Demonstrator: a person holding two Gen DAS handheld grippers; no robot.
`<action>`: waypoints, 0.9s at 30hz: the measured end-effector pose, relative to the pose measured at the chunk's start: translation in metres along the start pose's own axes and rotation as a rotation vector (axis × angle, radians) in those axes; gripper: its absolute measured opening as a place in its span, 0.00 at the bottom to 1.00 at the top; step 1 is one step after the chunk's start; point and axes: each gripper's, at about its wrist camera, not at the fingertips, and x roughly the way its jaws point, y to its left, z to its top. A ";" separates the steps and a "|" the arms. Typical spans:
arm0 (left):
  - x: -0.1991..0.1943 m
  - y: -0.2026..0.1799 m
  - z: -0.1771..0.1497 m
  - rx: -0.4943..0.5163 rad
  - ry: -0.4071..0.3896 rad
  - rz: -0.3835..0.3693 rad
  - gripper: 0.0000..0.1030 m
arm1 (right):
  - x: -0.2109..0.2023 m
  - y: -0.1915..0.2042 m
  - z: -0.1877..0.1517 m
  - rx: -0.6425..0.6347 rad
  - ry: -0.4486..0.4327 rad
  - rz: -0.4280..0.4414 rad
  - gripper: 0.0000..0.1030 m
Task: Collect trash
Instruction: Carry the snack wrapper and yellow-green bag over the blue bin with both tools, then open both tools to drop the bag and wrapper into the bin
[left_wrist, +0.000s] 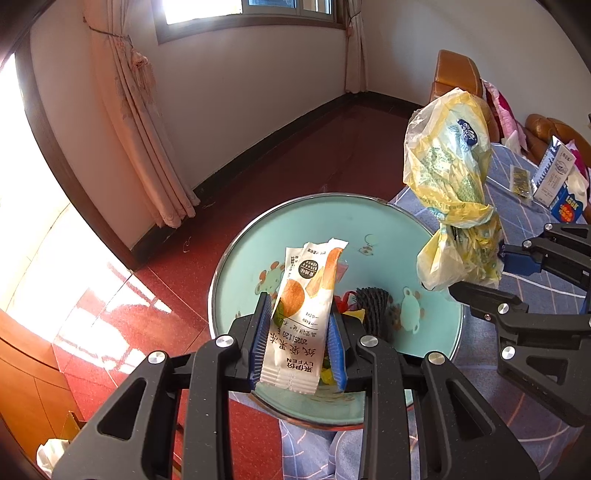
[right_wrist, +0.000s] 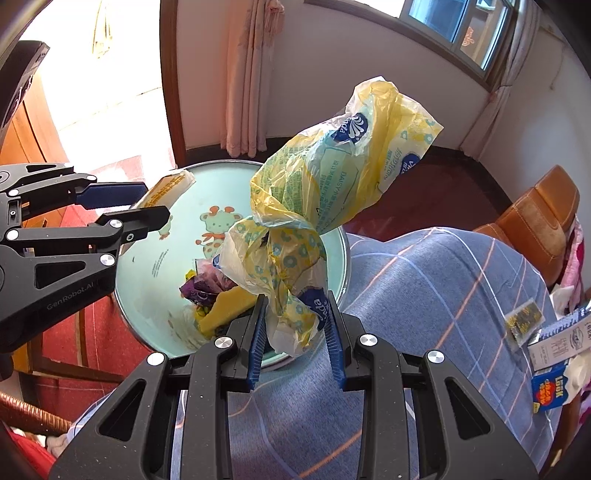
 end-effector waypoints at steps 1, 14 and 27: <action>0.002 -0.001 0.000 0.000 0.005 0.000 0.28 | 0.002 0.001 0.001 0.003 0.002 0.002 0.29; 0.036 0.001 0.006 -0.018 0.072 0.002 0.28 | 0.032 0.004 0.009 -0.021 0.061 0.034 0.30; 0.064 0.007 0.010 -0.042 0.126 0.000 0.28 | 0.061 0.006 0.023 -0.056 0.130 0.062 0.30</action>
